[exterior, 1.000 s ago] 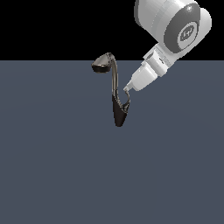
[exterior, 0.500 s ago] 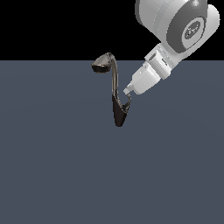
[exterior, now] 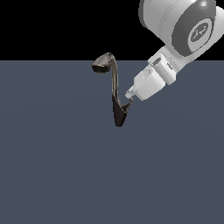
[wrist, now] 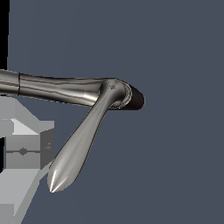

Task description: Turn on the faucet by rotating a designated handle.

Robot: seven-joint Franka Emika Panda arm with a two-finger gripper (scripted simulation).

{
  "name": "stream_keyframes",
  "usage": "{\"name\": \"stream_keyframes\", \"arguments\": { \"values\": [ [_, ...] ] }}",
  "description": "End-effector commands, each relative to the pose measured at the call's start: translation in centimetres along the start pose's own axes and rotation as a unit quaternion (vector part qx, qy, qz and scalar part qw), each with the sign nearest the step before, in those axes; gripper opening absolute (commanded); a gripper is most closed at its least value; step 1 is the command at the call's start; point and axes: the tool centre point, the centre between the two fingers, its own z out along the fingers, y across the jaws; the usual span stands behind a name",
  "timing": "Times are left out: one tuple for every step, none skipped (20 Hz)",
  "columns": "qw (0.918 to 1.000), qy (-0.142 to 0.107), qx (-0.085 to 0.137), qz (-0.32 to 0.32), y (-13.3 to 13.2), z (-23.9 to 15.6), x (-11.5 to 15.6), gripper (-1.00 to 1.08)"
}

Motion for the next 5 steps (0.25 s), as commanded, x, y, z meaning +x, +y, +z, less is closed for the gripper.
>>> {"name": "stream_keyframes", "arguments": {
  "values": [
    [0.9999, 0.003, -0.003, 0.015, 1.3, 0.2, 3.0, -1.00],
    [0.9999, 0.003, -0.004, 0.016, 1.6, 0.2, 3.6, -1.00],
    [0.9998, 0.003, -0.005, 0.017, 1.9, 0.2, 4.2, -1.00],
    [0.9998, 0.003, -0.005, 0.017, 2.2, 0.2, 4.9, -1.00],
    [0.9998, 0.003, -0.005, 0.017, 2.2, 0.2, 4.9, -1.00]
  ]
}}
